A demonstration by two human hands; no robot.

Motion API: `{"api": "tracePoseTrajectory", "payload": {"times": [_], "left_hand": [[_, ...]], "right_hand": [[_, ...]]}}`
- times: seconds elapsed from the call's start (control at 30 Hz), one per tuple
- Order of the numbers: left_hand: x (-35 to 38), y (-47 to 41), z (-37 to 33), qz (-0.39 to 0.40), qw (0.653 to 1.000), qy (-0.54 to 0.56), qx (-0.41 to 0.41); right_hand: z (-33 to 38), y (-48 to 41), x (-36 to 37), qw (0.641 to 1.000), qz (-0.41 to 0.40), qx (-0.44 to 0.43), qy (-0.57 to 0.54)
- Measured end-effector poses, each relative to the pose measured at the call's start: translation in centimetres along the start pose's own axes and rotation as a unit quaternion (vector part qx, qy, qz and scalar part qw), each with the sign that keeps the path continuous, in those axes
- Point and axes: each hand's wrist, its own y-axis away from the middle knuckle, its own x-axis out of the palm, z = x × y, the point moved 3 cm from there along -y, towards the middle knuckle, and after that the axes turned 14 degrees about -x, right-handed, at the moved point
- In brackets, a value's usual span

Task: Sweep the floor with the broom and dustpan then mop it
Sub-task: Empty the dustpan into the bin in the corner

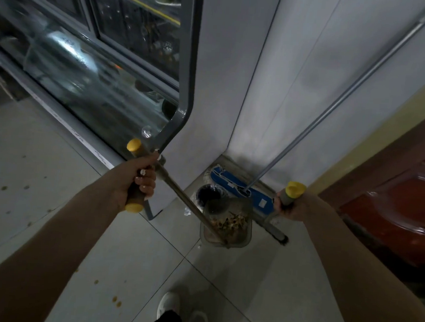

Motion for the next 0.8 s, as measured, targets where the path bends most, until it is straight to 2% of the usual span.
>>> {"api": "tracePoseTrajectory", "payload": {"times": [0.1,0.57,0.8], "left_hand": [[0.5,-0.7,-0.4,0.005,1.000,0.002,0.013],[2.2,-2.5,-2.9,-0.029,0.984,0.161,0.064],[2.4,-3.2,-2.1,-0.049,0.977,0.195,0.073]], "right_hand": [[-0.4,0.8,0.6,1.000,0.004,-0.002,-0.004],[-0.8,3.0,2.5,1.000,0.000,0.012,-0.019],[-1.9,2.1,2.5,0.998,-0.001,0.053,-0.016]]}}
